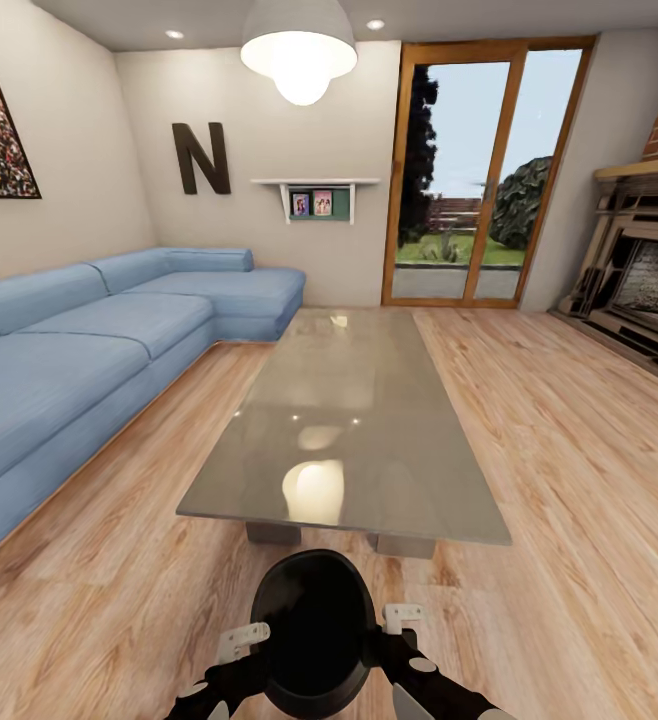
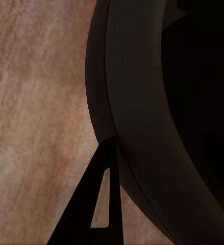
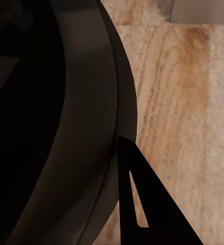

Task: Place each of the two pumpkins and all three candles from the living room inside a cabinet in the living room (use any cabinet), then make sure every cabinet is closed, and position the cauldron so it is next to a table in the living room.

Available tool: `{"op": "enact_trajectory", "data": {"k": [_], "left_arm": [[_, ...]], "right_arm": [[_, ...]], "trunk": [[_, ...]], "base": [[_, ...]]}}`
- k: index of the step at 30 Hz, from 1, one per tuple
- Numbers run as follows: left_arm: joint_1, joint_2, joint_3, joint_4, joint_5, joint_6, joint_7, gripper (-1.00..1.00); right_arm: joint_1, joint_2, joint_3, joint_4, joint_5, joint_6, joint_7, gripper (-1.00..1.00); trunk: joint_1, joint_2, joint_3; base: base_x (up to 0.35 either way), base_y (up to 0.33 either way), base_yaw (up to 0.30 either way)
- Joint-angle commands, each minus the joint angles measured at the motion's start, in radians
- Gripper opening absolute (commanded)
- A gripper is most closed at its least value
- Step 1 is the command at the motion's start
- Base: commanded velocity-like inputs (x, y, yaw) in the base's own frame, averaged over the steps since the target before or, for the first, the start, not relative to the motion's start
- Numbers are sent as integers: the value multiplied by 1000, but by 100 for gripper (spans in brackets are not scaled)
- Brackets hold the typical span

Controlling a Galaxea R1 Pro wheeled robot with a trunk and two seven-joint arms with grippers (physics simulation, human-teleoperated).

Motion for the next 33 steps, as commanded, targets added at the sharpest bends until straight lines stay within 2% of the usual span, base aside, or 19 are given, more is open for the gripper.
{"op": "enact_trajectory", "data": {"k": [1,33], "left_arm": [[0,5,16,-1,4,3,8,-100],[0,5,16,-1,5,2,9,-100]], "right_arm": [[-2,0,-18,-6,7,-17,0,-100],[-2,1,-18,-6,5,-17,-1,-100]], "trunk": [[0,0,-1],[0,0,-1]], "base": [[13,0,0],[35,0,0]]}}
